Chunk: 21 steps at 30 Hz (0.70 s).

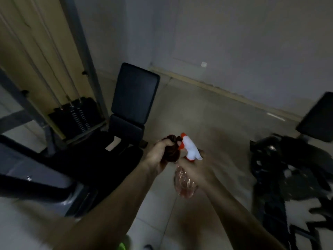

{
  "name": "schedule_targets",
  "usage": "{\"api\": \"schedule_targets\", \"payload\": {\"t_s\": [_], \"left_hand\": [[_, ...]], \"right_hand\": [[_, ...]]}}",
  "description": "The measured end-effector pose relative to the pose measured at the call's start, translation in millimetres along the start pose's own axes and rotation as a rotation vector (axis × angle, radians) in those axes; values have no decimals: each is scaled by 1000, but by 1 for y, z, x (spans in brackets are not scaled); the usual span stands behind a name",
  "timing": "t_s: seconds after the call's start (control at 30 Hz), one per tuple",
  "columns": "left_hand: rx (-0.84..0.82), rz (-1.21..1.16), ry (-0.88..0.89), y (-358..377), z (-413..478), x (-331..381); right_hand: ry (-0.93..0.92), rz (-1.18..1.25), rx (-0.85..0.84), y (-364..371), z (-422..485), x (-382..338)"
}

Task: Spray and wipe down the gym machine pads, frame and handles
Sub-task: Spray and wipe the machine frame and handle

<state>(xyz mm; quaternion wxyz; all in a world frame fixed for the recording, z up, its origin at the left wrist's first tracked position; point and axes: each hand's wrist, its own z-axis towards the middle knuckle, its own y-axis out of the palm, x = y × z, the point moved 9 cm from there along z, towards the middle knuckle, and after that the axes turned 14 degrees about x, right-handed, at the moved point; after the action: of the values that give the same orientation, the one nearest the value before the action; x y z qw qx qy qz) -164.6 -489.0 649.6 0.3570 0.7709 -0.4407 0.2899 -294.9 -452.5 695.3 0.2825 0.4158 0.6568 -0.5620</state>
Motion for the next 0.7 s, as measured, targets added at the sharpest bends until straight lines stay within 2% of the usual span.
{"api": "schedule_targets", "payload": {"t_s": [0.03, 0.07, 0.17, 0.23, 0.33, 0.53, 0.7], "left_hand": [[1, -16, -16, -1, 9, 6], [44, -66, -11, -6, 30, 18], [168, -144, 38, -21, 71, 46], [266, -207, 61, -28, 94, 62], [556, -298, 91, -54, 115, 72], [966, -583, 42, -112, 108, 53], [1259, -713, 55, -171, 80, 30]], "right_hand": [[-2, 10, 16, 0, 15, -5], [-28, 39, -51, 9, 47, -16], [-316, -27, -213, 40, 111, -63], [-376, -42, -370, 64, 148, -69], [-500, -78, -541, 89, 191, -86], [-680, -94, -711, 154, 220, -115], [-884, -162, -953, 257, 187, -122]]}}
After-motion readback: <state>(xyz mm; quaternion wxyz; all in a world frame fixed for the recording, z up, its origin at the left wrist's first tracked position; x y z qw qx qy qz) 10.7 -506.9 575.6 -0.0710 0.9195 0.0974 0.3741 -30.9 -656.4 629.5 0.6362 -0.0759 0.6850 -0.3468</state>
